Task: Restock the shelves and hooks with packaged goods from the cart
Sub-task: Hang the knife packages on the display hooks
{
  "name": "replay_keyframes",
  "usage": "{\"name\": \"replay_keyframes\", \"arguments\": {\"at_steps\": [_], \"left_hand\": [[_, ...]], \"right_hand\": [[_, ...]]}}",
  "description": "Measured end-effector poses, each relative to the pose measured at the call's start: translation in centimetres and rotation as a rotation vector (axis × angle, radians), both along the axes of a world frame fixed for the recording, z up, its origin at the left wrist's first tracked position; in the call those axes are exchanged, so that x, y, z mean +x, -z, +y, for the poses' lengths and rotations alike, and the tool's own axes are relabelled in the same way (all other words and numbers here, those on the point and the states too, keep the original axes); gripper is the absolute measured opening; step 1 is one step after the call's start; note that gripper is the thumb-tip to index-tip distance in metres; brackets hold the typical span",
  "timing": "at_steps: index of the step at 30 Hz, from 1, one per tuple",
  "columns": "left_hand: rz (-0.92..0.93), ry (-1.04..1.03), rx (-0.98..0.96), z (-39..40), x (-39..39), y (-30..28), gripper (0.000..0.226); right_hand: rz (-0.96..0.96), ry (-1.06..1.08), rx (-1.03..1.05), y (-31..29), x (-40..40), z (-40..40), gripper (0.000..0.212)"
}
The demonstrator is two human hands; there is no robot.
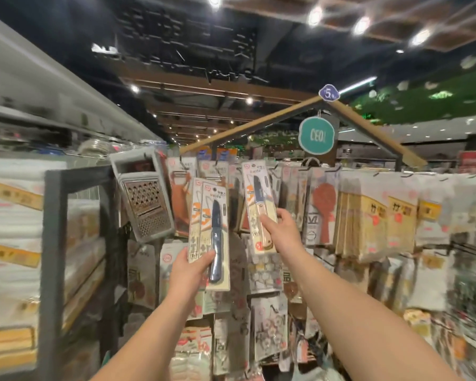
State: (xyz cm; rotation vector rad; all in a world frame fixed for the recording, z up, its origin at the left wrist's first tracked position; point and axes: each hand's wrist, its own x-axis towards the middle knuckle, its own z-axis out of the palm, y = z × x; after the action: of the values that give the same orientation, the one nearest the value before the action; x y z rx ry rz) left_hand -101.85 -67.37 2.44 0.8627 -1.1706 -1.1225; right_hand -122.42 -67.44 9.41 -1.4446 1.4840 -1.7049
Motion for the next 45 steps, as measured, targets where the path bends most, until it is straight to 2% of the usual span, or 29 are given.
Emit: {"name": "replay_keyframes", "arguments": {"at_steps": [3,7,9,13,17,19,21,23,26,31,34,37,42,45], "left_hand": [[0.011,0.007,-0.019,-0.2,-0.4,-1.1,0.032],[0.045,-0.002,-0.029,-0.4,-1.1,-1.8,0.03],[0.05,-0.005,-0.033,-0.2,-1.3,-2.0,0.025],[0.081,-0.008,-0.035,0.0,-1.9,-2.3,0.019],[0.123,-0.013,-0.021,0.0,-2.8,-2.6,0.021],[0.152,-0.02,-0.014,0.0,-3.6,-2.8,0.029],[0.2,-0.012,-0.002,0.1,-4.6,-3.1,0.039],[0.23,-0.006,0.009,0.0,-5.7,-3.2,0.035],[0.25,0.008,0.039,-0.3,-7.1,-3.3,0.02],[0.272,0.005,0.074,-0.5,-8.2,-3.1,0.02],[0.329,0.011,0.092,-0.4,-8.5,-3.1,0.031],[0.309,-0.007,0.115,-0.3,-8.2,-3.3,0.029],[0.228,-0.04,0.121,-0.5,-6.7,-2.9,0.052],[0.225,-0.055,0.122,-0.4,-5.8,-2.9,0.038]], "right_hand": [[-0.008,0.001,0.016,-1.2,-0.2,-1.0,0.021],[-0.028,0.009,0.004,-2.0,-0.6,-1.7,0.014],[-0.022,0.015,0.014,-2.1,-0.7,-2.0,0.021],[0.071,0.003,0.092,-2.6,-1.1,-1.9,0.024],[0.215,0.069,0.118,-1.8,-1.5,-0.7,0.045],[0.259,0.041,0.127,-0.3,-1.1,0.2,0.051],[0.202,-0.129,0.234,1.3,-0.4,0.6,0.053],[0.154,-0.276,0.323,2.3,0.3,1.2,0.049],[0.124,-0.327,0.271,2.9,0.3,1.9,0.038],[-0.01,-0.414,0.257,3.3,-0.7,1.6,0.014],[-0.11,-0.385,0.255,3.2,-0.5,1.5,0.018],[-0.196,-0.282,0.218,2.8,-0.8,1.3,0.024],[-0.182,-0.164,0.199,1.9,-2.1,0.7,0.024],[-0.14,-0.122,0.208,1.5,-2.4,0.6,0.02]]}}
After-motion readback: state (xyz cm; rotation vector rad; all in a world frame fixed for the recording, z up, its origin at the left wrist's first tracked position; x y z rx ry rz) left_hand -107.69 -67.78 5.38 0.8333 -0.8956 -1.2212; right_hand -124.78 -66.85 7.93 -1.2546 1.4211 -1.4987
